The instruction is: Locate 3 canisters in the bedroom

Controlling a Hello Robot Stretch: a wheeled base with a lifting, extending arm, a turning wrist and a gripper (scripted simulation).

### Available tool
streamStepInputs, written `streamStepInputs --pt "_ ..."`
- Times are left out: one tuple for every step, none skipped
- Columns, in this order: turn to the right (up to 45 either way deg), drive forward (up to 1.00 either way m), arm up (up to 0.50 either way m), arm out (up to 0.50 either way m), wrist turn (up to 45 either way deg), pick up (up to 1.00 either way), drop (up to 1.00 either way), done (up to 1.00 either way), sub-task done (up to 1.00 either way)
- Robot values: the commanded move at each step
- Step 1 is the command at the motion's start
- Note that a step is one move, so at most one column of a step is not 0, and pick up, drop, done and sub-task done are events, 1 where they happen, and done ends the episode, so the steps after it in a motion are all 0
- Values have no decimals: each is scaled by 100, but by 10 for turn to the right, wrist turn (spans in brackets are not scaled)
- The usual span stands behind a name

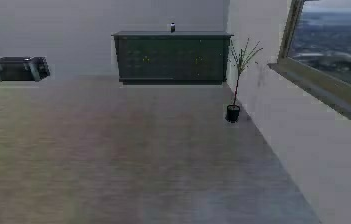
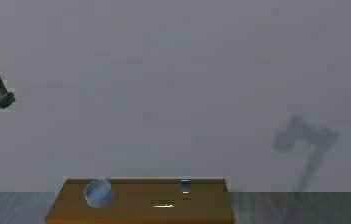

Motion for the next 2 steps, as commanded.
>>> streamStepInputs --pt "-450 0 0 0 0 0 0 0 0" --pt "-30 0 0 0 0 0 0 0 0"
